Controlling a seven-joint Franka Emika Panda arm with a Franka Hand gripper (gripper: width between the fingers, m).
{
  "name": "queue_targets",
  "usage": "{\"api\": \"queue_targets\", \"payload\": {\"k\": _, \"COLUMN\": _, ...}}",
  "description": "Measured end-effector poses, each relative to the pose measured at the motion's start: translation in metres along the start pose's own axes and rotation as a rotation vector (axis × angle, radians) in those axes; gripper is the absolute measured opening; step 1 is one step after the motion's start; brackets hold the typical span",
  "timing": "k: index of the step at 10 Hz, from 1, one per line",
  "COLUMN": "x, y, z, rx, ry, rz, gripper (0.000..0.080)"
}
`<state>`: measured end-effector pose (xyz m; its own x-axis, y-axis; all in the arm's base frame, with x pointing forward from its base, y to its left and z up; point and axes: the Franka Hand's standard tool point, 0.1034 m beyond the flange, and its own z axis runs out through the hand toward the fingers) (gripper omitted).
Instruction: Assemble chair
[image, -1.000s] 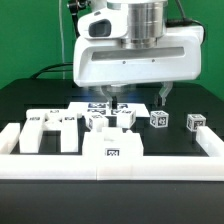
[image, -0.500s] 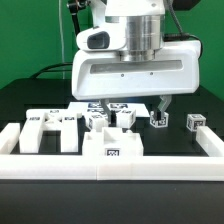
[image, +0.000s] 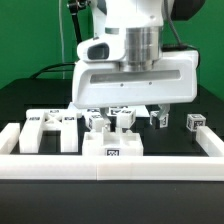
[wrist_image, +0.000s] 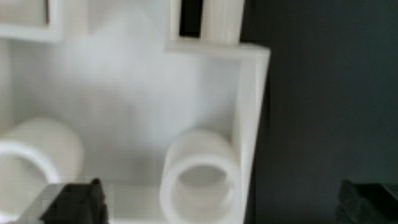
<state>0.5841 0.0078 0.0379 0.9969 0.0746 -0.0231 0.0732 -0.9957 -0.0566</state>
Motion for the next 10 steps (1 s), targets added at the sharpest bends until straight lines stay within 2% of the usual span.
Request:
{"api": "queue_targets", "payload": {"k": 4, "x": -0.004, "y": -0.005, "z": 0.018, "rx": 0.001, "ry": -0.008, "rz": -0.007, "gripper": 0.0649}}
{"api": "queue_targets", "payload": {"k": 7, "x": -0.009, "y": -0.007, "z": 0.023, "rx": 0.001, "ry": -0.010, "rz": -0.013, "gripper": 0.0649}}
{"api": "queue_targets", "payload": {"k": 9, "x": -0.010, "y": -0.006, "z": 0.024, "rx": 0.000, "ry": -0.012, "rz": -0.014, "gripper": 0.0391}}
{"api": "queue_targets", "payload": {"k": 10, "x": -0.010, "y": -0.006, "z": 0.024, "rx": 0.000, "ry": -0.012, "rz": -0.014, "gripper": 0.0391}}
